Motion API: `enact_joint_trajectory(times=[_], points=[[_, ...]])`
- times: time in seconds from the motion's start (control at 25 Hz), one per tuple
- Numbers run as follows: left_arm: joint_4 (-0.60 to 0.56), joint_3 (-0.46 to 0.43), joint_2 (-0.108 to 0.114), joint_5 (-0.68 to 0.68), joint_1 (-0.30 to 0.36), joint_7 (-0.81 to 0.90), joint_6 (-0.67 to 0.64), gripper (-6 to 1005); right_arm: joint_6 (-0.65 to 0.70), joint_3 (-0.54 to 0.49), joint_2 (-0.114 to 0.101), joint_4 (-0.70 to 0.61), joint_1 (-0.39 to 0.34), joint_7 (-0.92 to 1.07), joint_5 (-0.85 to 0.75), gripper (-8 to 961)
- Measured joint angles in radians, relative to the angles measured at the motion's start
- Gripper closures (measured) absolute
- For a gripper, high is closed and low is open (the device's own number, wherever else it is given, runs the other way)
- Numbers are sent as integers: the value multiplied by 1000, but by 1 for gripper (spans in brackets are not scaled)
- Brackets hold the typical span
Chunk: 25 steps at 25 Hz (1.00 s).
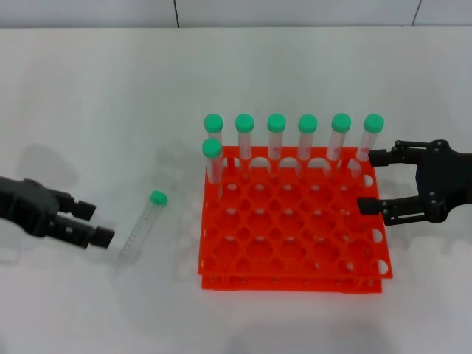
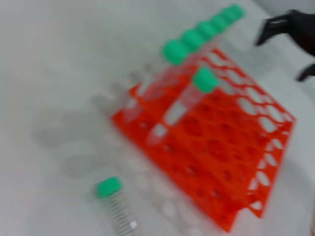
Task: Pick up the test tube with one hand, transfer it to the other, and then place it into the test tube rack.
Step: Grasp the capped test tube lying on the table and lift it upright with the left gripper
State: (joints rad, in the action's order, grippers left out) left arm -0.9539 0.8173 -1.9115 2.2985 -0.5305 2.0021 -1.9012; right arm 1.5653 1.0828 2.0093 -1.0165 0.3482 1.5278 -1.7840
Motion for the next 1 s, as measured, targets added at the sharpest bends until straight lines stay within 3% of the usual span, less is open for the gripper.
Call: enact_joint_trajectory(times=[0.24,0.56,0.8,1.0], points=[[23,3,-19,24,-34,134,97,128,-10,-1,0,6,1,-3,18,84],[76,23,-45,179,-117,175,90,156,-12,-1,0,8,2,-3,25,84],[77,32,-37,242,-139,204,80,177,-14,1,0,17,1,-4,35,84],[79,57,-44,258,-145,204,93,195,-16,4,0,21,1,-5,39,84]])
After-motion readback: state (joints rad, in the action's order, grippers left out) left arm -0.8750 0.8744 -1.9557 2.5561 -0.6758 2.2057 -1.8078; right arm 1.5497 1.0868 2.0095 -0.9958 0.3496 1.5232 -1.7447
